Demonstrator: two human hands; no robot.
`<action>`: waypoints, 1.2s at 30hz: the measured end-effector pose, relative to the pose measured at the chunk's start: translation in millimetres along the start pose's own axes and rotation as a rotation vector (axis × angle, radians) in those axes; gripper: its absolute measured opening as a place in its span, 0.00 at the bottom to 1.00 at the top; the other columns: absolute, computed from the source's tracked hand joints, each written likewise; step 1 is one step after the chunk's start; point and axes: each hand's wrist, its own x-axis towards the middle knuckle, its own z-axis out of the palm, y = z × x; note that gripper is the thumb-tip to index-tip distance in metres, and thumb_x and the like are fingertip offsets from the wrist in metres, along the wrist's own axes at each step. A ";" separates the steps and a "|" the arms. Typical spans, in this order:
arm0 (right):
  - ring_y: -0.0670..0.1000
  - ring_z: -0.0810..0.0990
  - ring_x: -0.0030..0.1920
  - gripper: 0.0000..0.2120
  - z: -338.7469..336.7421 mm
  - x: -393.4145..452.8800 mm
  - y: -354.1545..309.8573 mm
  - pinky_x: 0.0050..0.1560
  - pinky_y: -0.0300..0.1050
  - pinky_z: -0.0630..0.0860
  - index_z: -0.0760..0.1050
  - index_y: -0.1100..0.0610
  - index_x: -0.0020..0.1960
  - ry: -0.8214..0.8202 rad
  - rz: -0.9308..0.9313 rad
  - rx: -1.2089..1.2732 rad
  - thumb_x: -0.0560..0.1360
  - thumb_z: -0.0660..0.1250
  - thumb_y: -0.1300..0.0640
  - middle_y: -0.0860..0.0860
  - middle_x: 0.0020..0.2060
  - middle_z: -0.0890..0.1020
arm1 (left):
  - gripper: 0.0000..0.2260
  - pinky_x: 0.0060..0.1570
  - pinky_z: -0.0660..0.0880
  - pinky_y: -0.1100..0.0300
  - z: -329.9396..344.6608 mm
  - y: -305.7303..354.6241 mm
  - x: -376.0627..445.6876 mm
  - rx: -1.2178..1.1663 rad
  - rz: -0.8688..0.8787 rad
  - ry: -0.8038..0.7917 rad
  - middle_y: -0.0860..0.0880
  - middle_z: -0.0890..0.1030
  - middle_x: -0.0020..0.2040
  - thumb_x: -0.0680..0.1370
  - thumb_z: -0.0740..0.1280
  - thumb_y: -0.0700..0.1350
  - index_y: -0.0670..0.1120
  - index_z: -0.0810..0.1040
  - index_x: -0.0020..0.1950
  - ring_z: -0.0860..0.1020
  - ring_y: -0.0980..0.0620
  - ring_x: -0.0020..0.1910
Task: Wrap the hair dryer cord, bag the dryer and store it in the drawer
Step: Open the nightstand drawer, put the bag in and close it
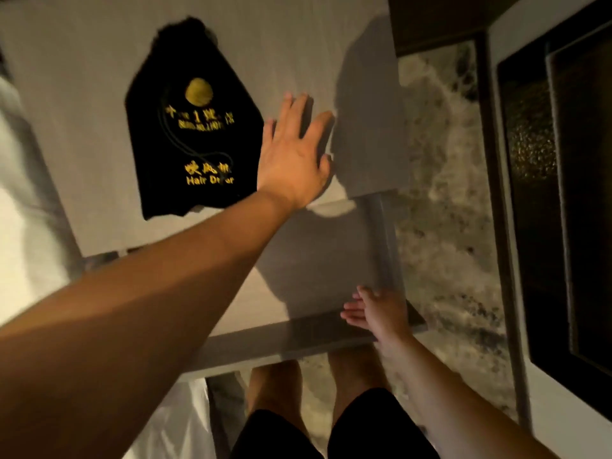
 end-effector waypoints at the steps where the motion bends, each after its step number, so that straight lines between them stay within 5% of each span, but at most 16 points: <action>1: 0.53 0.85 0.29 0.11 12.8 -2.5 -22.9 0.29 0.44 0.80 0.78 0.64 0.49 -0.048 -0.123 -0.025 0.81 0.64 0.56 0.58 0.33 0.84 | 0.28 0.76 0.54 0.38 -14.9 -6.6 -0.7 -0.046 -0.041 0.060 0.39 0.58 0.81 0.77 0.64 0.50 0.48 0.67 0.77 0.50 0.37 0.81; 4: 0.50 0.86 0.33 0.09 48.8 -11.5 -95.8 0.36 0.47 0.79 0.78 0.49 0.42 -0.053 -0.591 -0.222 0.79 0.64 0.56 0.53 0.35 0.86 | 0.27 0.76 0.55 0.37 -57.7 -42.4 -3.9 -0.111 -0.189 0.264 0.38 0.60 0.81 0.77 0.67 0.49 0.46 0.69 0.75 0.52 0.35 0.81; 8: 0.61 0.85 0.41 0.06 92.7 -7.5 -174.8 0.44 0.56 0.80 0.78 0.52 0.44 -0.017 -0.921 -0.439 0.76 0.63 0.54 0.58 0.39 0.86 | 0.36 0.77 0.57 0.42 -84.4 -102.8 -7.9 -0.251 -0.454 0.399 0.38 0.57 0.81 0.74 0.71 0.55 0.46 0.64 0.79 0.57 0.38 0.80; 11: 0.60 0.82 0.46 0.07 108.2 9.3 -208.5 0.46 0.48 0.74 0.79 0.58 0.49 0.222 -1.272 -0.683 0.75 0.65 0.56 0.58 0.44 0.84 | 0.47 0.77 0.57 0.48 -79.3 -136.9 -8.6 -0.459 -0.710 0.340 0.40 0.57 0.81 0.70 0.76 0.63 0.46 0.59 0.81 0.59 0.40 0.79; 13: 0.60 0.77 0.58 0.13 105.4 22.5 -218.0 0.57 0.52 0.73 0.77 0.56 0.56 0.441 -1.446 -0.937 0.75 0.63 0.52 0.58 0.56 0.80 | 0.52 0.76 0.62 0.48 -70.8 -149.0 -9.7 -0.625 -0.787 0.259 0.41 0.61 0.79 0.66 0.79 0.63 0.47 0.57 0.81 0.63 0.40 0.77; 16: 0.56 0.62 0.76 0.25 93.2 42.8 -213.4 0.74 0.63 0.58 0.65 0.53 0.73 0.493 -1.470 -1.242 0.78 0.57 0.46 0.53 0.76 0.65 | 0.49 0.69 0.74 0.46 -56.8 -156.8 -13.6 -0.909 -0.771 0.206 0.46 0.73 0.72 0.63 0.83 0.56 0.46 0.62 0.77 0.75 0.45 0.69; 22: 0.52 0.55 0.79 0.30 92.5 53.4 -209.6 0.76 0.64 0.53 0.58 0.51 0.77 0.548 -1.490 -1.262 0.77 0.56 0.44 0.50 0.79 0.59 | 0.42 0.48 0.84 0.54 -38.5 -161.5 -16.3 -1.052 -0.825 0.230 0.50 0.81 0.58 0.59 0.85 0.49 0.46 0.68 0.67 0.84 0.50 0.53; 30: 0.52 0.56 0.79 0.30 93.1 51.0 -209.3 0.76 0.64 0.53 0.60 0.51 0.76 0.572 -1.497 -1.243 0.76 0.58 0.45 0.51 0.79 0.60 | 0.39 0.54 0.80 0.56 -19.9 -138.0 -52.2 -0.839 -0.695 0.144 0.61 0.79 0.52 0.56 0.81 0.60 0.56 0.64 0.59 0.80 0.61 0.51; 36: 0.52 0.57 0.78 0.31 94.2 50.0 -209.1 0.76 0.64 0.53 0.62 0.51 0.76 0.578 -1.504 -1.233 0.74 0.58 0.45 0.51 0.79 0.61 | 0.38 0.46 0.72 0.66 9.9 -95.3 -129.8 -0.749 -0.646 0.002 0.62 0.78 0.49 0.60 0.79 0.60 0.60 0.61 0.62 0.79 0.58 0.48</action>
